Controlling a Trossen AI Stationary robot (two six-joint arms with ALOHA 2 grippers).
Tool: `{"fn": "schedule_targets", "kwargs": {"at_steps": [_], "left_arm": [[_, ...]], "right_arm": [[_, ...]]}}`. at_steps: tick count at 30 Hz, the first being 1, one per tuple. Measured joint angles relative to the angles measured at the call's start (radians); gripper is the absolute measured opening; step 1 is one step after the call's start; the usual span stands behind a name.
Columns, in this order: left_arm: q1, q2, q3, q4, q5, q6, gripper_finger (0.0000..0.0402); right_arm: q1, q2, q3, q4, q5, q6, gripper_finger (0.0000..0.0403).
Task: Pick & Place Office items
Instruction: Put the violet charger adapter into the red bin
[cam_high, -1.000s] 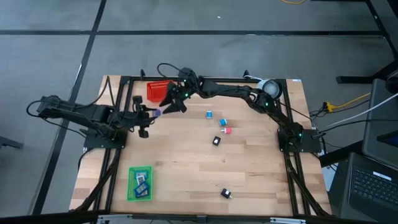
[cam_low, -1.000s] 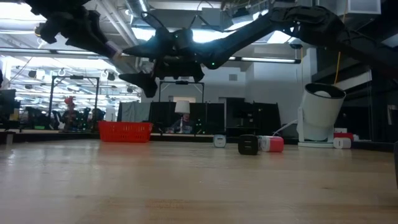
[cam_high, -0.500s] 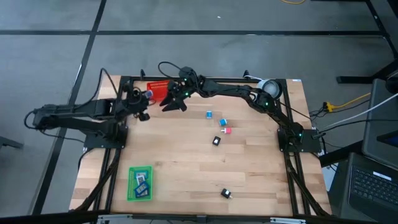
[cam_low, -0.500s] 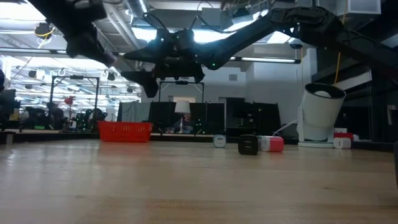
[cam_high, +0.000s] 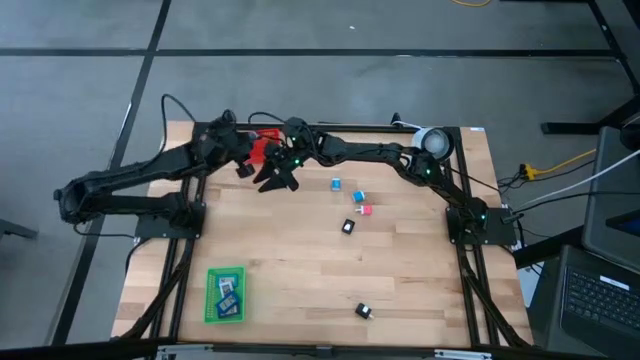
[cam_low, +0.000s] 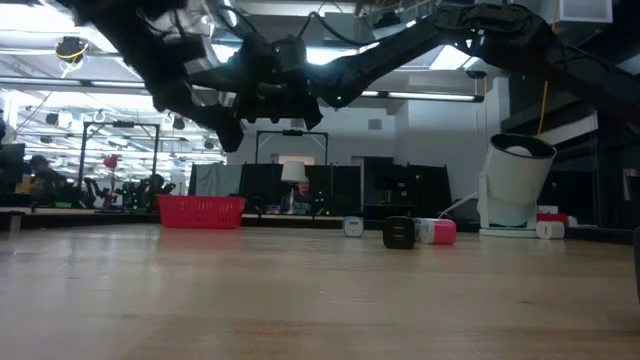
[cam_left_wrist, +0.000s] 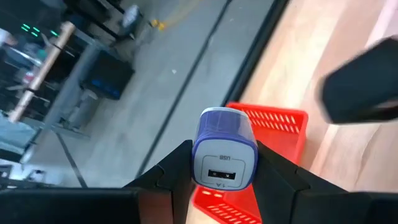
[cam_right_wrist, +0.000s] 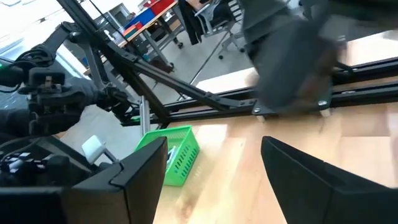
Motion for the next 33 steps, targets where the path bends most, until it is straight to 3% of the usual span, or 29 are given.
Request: {"fn": "schedule_targets", "kwargs": {"at_steps": [17, 33], "left_arm": [[0.225, 0.342, 0.0, 0.166, 0.178, 0.052, 0.0129], [0.334, 0.506, 0.0, 0.215, 0.355, 0.033, 0.0129]], "right_arm": [[0.055, 0.0, 0.0, 0.0, -0.065, 0.0, 0.0265], [0.104, -0.005, 0.0, -0.001, -0.112, 0.0, 0.0265]]}}
